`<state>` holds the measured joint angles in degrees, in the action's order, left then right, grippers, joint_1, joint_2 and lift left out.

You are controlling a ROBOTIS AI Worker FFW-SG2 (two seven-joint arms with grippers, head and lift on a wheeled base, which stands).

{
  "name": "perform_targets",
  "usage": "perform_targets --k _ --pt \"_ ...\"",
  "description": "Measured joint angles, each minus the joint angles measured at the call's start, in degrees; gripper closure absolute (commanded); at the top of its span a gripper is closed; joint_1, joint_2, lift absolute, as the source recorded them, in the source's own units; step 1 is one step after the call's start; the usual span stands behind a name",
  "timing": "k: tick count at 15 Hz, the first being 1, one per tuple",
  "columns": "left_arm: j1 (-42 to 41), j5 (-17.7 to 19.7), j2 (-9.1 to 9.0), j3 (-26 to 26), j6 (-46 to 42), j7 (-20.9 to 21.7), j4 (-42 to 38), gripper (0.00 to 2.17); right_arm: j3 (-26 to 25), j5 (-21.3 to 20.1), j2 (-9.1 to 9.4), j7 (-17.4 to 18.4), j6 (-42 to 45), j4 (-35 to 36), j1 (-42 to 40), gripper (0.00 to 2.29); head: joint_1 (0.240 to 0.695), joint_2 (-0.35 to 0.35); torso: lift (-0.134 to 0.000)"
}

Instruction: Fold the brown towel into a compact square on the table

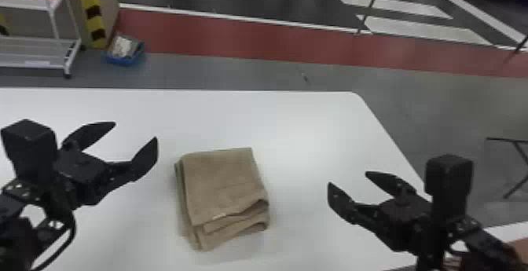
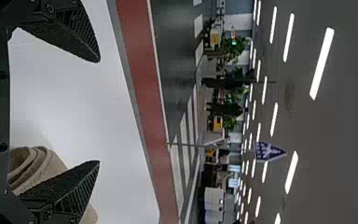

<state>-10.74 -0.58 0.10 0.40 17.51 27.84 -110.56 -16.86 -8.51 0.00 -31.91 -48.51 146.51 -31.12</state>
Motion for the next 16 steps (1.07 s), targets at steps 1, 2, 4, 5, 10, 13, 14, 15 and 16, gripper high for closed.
perform_targets --k 1,2,4,5,10,13,14,15,16 --pt "-2.1 1.8 -0.06 1.6 1.3 -1.6 -2.8 0.11 1.2 1.3 0.0 2.8 0.2 0.1 0.0 0.17 0.695 -0.178 -0.125" --pt "-4.6 3.0 -0.09 3.0 1.9 -3.4 -5.7 0.11 3.1 1.9 0.0 6.1 0.8 0.1 -0.1 0.17 0.695 -0.155 -0.125" --pt "-9.0 4.1 -0.1 4.8 2.0 -6.4 -8.9 0.12 6.6 2.1 0.0 11.2 5.3 -1.2 -1.3 0.17 0.695 -0.095 -0.125" --pt "-10.9 5.1 -0.1 5.7 2.0 -7.7 -9.5 0.13 8.3 1.8 0.0 13.5 10.1 -2.4 -2.6 0.17 0.695 -0.078 -0.125" --pt "-17.5 7.1 -0.11 7.2 -4.2 -14.7 -9.8 0.13 11.6 1.7 0.0 14.3 44.8 -11.2 -10.2 0.17 0.695 0.052 -0.125" --pt "-20.1 6.3 -0.1 5.5 -16.7 -16.4 -7.5 0.14 10.1 2.8 0.0 14.1 47.7 -13.3 -10.9 0.17 0.695 0.034 -0.125" --pt "-20.6 5.6 -0.1 5.3 -20.0 -17.3 -6.5 0.14 9.7 4.0 0.0 13.7 47.8 -13.8 -10.9 0.17 0.695 0.032 -0.125" --pt "-20.8 5.1 -0.1 5.3 -21.5 -17.7 -5.8 0.14 9.3 4.9 0.0 13.5 47.9 -14.2 -10.8 0.17 0.695 0.032 -0.125" --pt "-20.9 4.6 -0.1 5.5 -22.8 -18.0 -5.2 0.14 9.0 5.6 0.0 13.5 47.9 -14.7 -10.4 0.17 0.695 0.032 -0.125"
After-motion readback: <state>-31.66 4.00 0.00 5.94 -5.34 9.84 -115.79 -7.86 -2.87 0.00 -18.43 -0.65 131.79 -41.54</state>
